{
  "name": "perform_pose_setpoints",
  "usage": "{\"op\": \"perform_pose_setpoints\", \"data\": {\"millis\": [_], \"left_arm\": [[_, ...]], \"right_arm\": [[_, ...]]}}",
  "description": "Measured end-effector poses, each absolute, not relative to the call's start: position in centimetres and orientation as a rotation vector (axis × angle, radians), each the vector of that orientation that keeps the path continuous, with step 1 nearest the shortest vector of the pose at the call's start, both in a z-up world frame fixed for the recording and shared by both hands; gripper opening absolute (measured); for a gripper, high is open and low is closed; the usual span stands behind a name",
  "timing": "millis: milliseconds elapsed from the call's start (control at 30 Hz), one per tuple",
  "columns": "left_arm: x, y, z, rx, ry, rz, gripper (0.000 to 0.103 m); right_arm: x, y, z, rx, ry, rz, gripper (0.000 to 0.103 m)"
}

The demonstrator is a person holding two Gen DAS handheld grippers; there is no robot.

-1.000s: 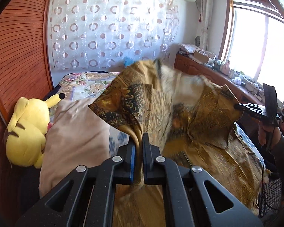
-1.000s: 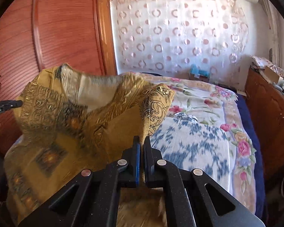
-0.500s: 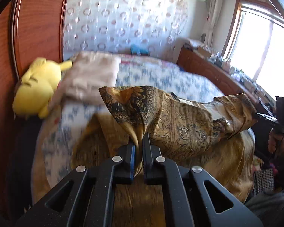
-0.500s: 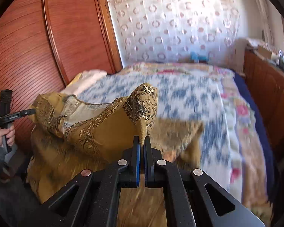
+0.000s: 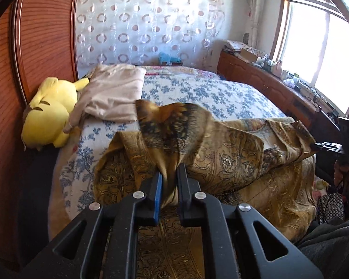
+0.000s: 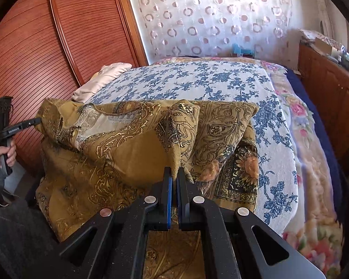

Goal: Fold small clothes

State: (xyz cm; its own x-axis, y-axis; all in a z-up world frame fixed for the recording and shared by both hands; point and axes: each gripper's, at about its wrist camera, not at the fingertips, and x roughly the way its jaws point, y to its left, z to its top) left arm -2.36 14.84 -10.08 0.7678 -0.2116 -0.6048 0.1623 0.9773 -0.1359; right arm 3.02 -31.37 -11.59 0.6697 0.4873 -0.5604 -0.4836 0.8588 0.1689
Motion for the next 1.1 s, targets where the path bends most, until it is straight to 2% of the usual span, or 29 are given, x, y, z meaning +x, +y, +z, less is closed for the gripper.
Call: {"op": "perform_pose_setpoints", "data": {"millis": [133, 233, 400, 700, 1000, 1100], "left_arm": [[-2.7, 15.3, -9.2, -0.074, 0.654, -0.176, 0.023], [-2.4, 15.9, -8.9, -0.082, 0.639, -0.17, 0.047], [-1.1, 16.6, -9.1, -0.093, 0.641, -0.169, 0.07], [2.1, 19.1, -10.2, -0.09, 0.672, -0.098, 0.073], [7.8, 20.9, -11.8, -0.146, 0.753, -0.106, 0.072], [8.9, 20.8, -12.9, -0.15, 0.79, -0.11, 0.072]], "right_arm": [[3.6, -30.7, -12.4, -0.005, 0.653, 0.543, 0.003], [3.7, -30.8, -12.4, -0.001, 0.664, 0.546, 0.004], [3.3, -31.3, -11.5, 0.004, 0.641, 0.523, 0.016], [4.5, -33.0, -9.1, -0.019, 0.57, 0.42, 0.047], [11.0, -31.7, -10.1, 0.028, 0.603, 0.398, 0.048], [13.0, -31.1, -10.5, 0.02, 0.615, 0.386, 0.059]]}}
